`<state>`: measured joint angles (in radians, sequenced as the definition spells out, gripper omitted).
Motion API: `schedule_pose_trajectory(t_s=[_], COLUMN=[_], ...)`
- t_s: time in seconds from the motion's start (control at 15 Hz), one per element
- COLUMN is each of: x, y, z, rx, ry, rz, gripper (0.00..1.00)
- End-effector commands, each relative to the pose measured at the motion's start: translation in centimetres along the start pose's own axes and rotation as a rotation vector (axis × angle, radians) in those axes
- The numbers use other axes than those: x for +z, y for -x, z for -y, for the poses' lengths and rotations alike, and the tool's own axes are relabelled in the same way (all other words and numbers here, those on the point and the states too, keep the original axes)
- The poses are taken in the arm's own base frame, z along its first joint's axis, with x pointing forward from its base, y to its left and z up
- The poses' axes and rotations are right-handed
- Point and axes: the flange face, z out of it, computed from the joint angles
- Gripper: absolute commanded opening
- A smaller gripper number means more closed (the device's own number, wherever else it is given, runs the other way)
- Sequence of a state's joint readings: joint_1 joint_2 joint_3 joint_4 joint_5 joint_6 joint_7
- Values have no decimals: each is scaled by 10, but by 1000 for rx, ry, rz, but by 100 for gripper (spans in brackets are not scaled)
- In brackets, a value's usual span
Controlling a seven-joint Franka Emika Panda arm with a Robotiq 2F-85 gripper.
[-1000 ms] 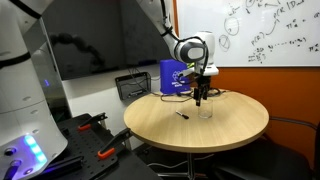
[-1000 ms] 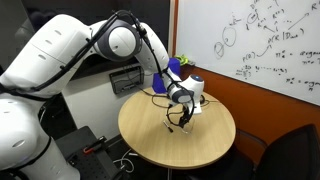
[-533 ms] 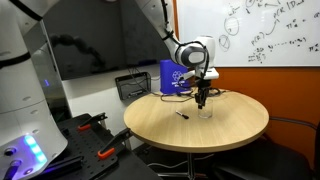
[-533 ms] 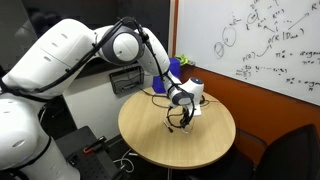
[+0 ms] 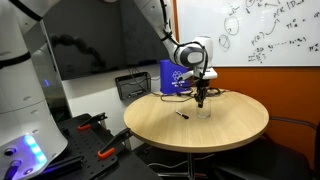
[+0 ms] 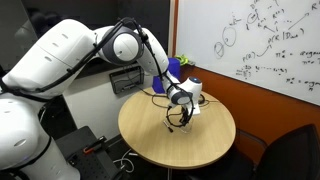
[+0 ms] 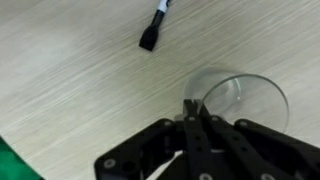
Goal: Move the glass cup downwards
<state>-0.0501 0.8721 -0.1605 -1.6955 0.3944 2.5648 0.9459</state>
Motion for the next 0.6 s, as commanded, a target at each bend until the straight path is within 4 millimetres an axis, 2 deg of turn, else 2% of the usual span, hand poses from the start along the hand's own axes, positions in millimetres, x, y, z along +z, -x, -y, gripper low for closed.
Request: schedule_pose_trajectory(t_s=[0.0,0.2,0.33,0.53], x=[-12,-28,-42,-55], y=[13,22,22,25], z=[-13,-41,-68,-114], rx=[-44,-70,-76,-82], ry=[-14,-50,-76,-57], rz=[-23,-54,-91,-29], gripper=[1,1,1,1])
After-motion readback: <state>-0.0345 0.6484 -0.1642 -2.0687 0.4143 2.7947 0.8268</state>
